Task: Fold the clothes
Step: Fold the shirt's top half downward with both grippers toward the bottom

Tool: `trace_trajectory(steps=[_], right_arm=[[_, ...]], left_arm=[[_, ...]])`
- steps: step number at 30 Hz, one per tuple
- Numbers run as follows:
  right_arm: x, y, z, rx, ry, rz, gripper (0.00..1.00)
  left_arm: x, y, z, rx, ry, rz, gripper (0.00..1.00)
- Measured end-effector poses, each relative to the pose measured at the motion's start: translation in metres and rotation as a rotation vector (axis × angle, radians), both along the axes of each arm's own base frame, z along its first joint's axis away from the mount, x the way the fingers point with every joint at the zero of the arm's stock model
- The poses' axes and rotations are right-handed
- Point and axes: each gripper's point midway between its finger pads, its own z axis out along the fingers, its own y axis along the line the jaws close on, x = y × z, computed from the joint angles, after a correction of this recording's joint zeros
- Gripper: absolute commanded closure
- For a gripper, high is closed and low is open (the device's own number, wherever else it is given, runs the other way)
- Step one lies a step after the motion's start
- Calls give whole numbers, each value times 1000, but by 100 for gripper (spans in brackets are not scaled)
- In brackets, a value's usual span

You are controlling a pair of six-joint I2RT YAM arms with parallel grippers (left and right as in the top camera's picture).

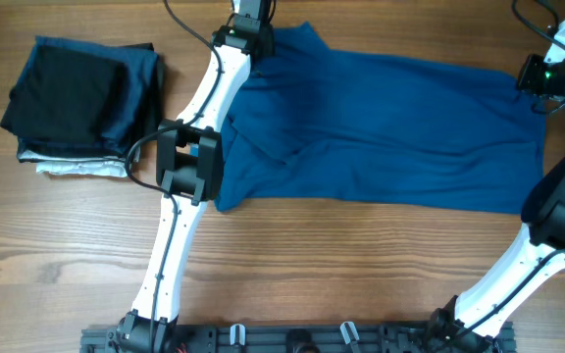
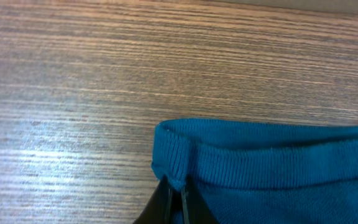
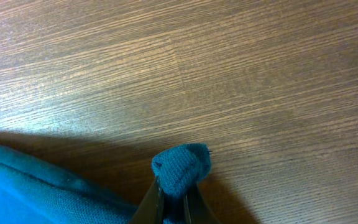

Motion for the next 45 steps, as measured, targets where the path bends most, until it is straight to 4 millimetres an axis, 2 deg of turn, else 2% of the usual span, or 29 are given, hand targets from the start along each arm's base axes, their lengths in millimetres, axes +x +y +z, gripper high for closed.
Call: trace_trajectory(steps=[4,7,8,10,13,16,18,21,23,26,30,32,35,38,40,45], right_arm=[[-1,1,-1,13,6,-8,96],[-4,4,-2,25,17,-9,96],[-6,4,-2,29,24,-9,96],[-10,7,-1,36,36,-9,96],[-12,8,7,37,33,-8,96],[-18,12,15,44,41,-6,96],[-28,17,22,59,66,-8,96],[-46,26,30,82,118,-14,96],[-59,27,32,75,161,-30,96],[-74,16,30,38,221,-86,96],[-88,-17,31,-33,243,-208,96],[-93,-35,33,-34,228,-249,96],[-96,-42,34,9,198,-237,96],[-93,-37,35,46,172,-191,96],[-92,-31,31,66,170,-175,96],[-113,-16,-6,129,257,-195,96]], left_arm=[[-2,0,5,22,10,-59,96],[-8,-3,22,-1,26,-110,96],[-9,-6,34,-19,21,-128,96],[-15,-13,88,-77,-17,-182,96],[-30,-20,141,-117,-45,-241,96],[-56,-23,169,-141,-2,-293,96],[-74,-20,165,-142,73,-303,96],[-108,-13,142,-127,243,-298,96],[-127,-9,134,-118,329,-294,96],[-148,-6,126,-106,419,-290,96],[-178,-4,119,-89,543,-283,96],[-189,-2,117,-79,587,-267,96],[-201,6,115,-62,642,-221,96],[-215,12,114,-53,706,-182,96],[-217,12,114,-53,713,-174,96],[-222,15,105,-51,750,-143,96]])
